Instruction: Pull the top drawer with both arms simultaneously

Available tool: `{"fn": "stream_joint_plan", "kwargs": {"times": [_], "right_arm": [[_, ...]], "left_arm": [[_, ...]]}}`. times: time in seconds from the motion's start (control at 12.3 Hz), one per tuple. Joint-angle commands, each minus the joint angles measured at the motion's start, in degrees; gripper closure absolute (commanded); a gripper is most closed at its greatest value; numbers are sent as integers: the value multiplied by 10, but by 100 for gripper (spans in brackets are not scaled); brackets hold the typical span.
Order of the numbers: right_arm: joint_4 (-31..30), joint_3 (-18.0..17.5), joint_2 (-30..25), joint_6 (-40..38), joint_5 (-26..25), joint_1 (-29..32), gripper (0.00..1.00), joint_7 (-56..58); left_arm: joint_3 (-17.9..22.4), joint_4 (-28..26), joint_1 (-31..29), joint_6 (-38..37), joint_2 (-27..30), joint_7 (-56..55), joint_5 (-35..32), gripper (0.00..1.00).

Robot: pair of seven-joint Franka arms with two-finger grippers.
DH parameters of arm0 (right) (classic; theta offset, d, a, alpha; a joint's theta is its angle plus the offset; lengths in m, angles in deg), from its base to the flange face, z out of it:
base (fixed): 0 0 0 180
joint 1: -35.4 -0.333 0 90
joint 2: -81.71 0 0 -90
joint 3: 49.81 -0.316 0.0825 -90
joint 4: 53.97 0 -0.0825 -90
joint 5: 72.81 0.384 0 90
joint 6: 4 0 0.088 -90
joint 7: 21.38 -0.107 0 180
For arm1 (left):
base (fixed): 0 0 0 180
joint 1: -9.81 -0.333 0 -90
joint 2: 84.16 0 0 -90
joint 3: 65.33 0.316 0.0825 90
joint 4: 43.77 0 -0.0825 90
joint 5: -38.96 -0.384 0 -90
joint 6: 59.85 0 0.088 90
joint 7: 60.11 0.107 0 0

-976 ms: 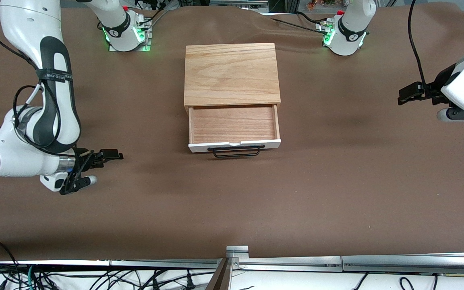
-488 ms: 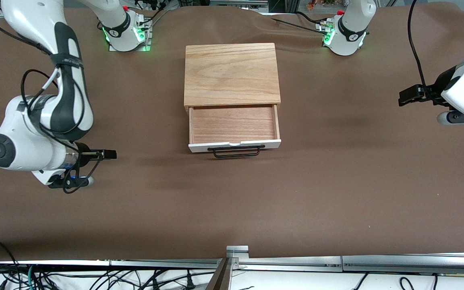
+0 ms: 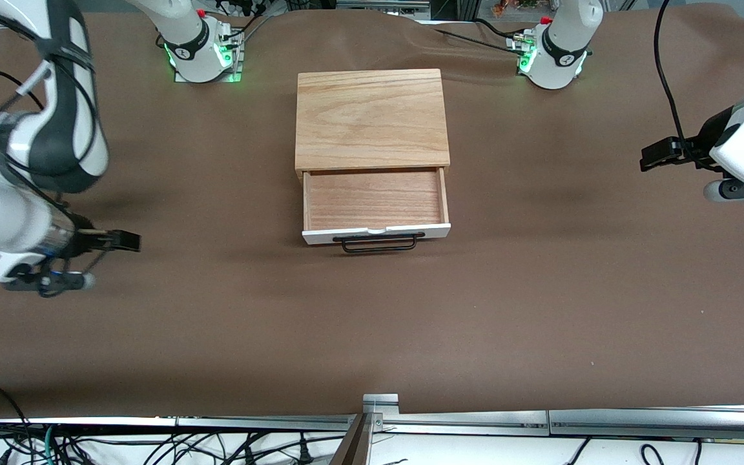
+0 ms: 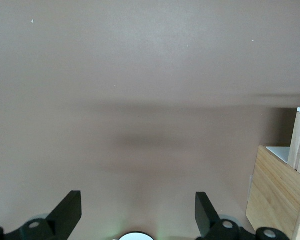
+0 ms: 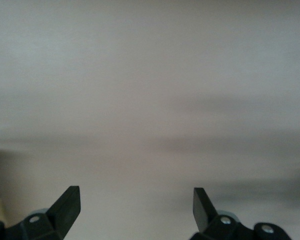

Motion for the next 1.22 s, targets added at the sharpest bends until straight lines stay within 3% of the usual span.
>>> {"fn": "stream_joint_plan", "kwargs": {"times": [0.0, 0.41, 0.57, 0.73, 0.89, 1.14], "right_arm": [[-37, -41, -86, 1, -34, 60, 0, 0], [-96, -42, -190, -9, -40, 94, 0, 3], [-97, -56, -212, -51, -41, 99, 0, 0], [-112, -87, -227, -78, -41, 118, 0, -5], [-132, -90, -233, -74, -39, 136, 0, -4], [-113, -89, -217, -80, -40, 136, 0, 2]], "left_arm": [[-4, 22, -9, -13, -11, -7, 7, 0], [-15, 21, -18, -10, -9, -11, 7, 0], [-15, 22, -19, -10, -10, -11, 7, 0], [-15, 22, -19, -11, -9, -11, 7, 0], [-15, 21, -19, -11, -10, -11, 7, 0], [-16, 22, -18, -11, -10, -12, 7, 0]]}}
